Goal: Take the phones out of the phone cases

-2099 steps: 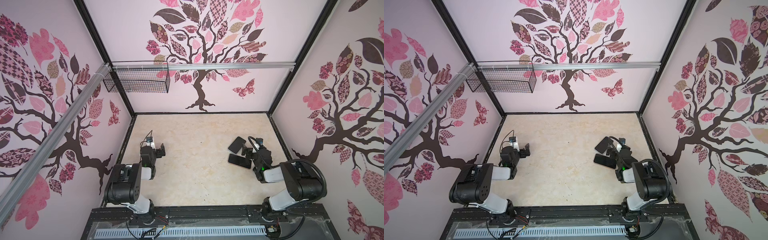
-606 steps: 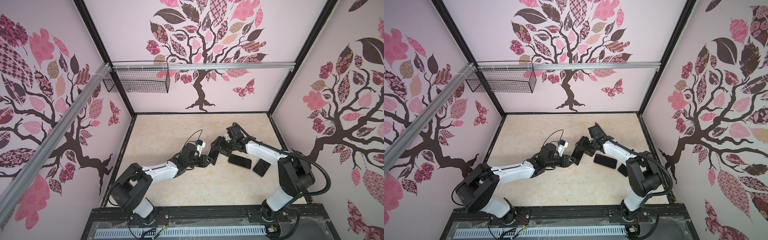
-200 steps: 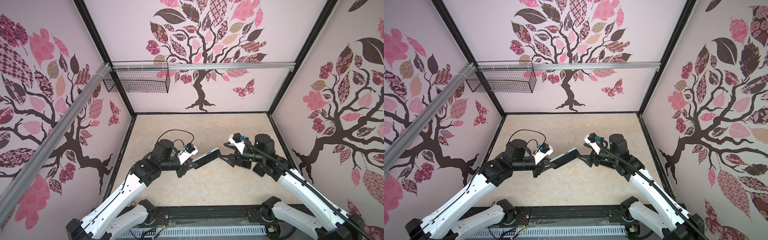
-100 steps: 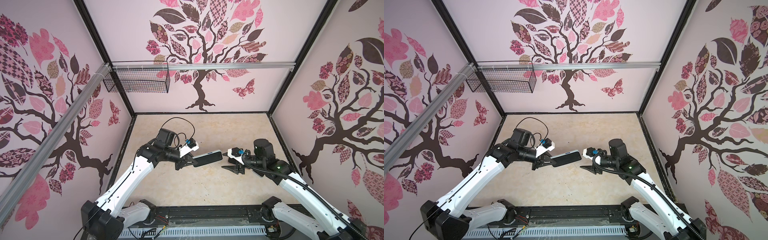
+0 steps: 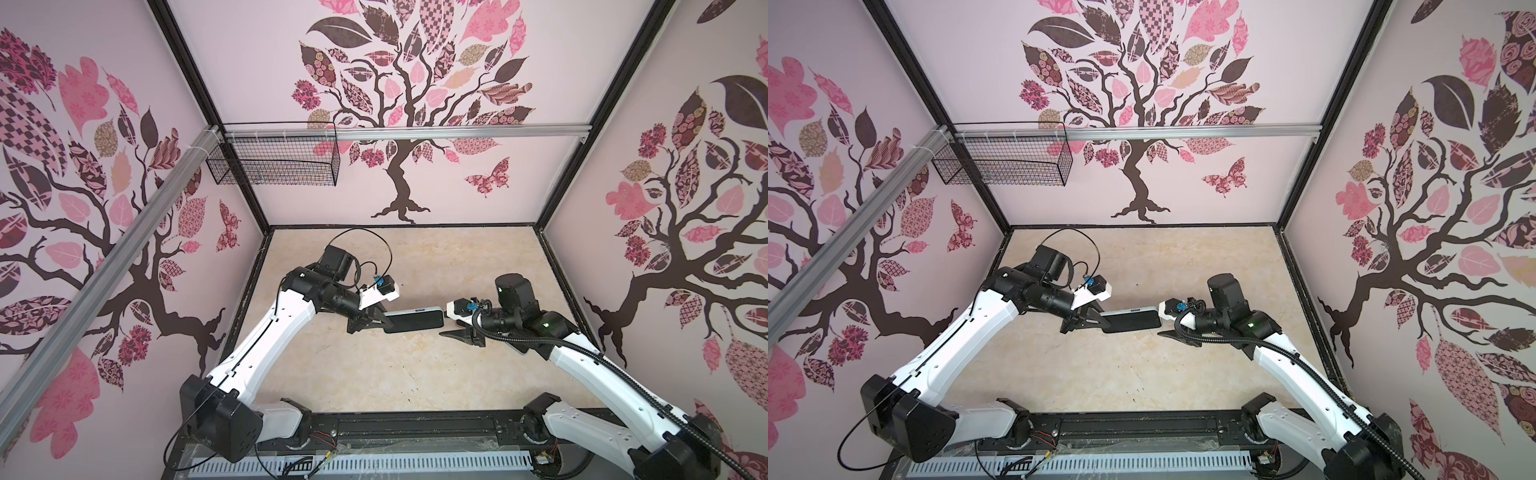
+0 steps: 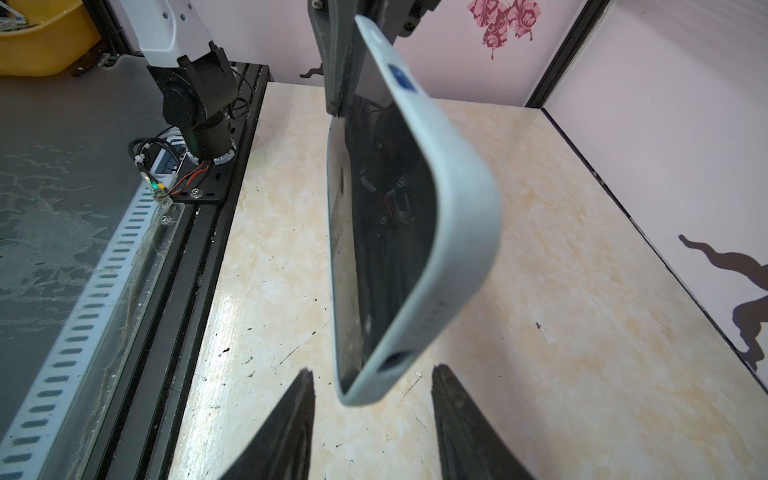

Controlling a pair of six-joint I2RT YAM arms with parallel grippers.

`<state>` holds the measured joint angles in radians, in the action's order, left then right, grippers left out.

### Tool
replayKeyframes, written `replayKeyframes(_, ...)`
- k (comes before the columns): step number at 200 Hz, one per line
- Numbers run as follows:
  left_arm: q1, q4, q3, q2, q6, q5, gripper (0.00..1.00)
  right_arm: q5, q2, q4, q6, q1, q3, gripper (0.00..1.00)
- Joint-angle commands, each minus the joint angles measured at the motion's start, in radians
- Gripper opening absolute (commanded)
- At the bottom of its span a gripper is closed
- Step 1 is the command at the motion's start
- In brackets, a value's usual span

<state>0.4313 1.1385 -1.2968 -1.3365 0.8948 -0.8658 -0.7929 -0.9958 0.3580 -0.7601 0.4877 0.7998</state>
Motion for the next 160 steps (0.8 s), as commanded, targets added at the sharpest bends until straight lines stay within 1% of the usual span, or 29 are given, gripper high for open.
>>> replayKeyframes(1,-0.017,0.043,-0.063,-0.022,0.083,0.0,0.0,-0.025,-0.021,0.003,-0.021,0.015,0.048,0.48)
replayKeyframes(37,-0.02,0.062,-0.119,-0.067,0.116,0.057,0.0,0.027,-0.069,0.038,-0.053,0.051,0.074,0.48)
replayKeyframes(87,-0.02,0.069,-0.153,-0.088,0.138,0.092,0.0,0.063,-0.099,0.017,-0.06,0.081,0.085,0.42)
replayKeyframes(111,-0.023,0.074,-0.167,-0.093,0.146,0.091,0.0,0.079,-0.109,0.019,-0.067,0.088,0.088,0.41)
replayKeyframes(160,-0.025,0.1,-0.193,-0.095,0.166,0.055,0.0,0.097,-0.13,-0.001,-0.073,0.102,0.087,0.37)
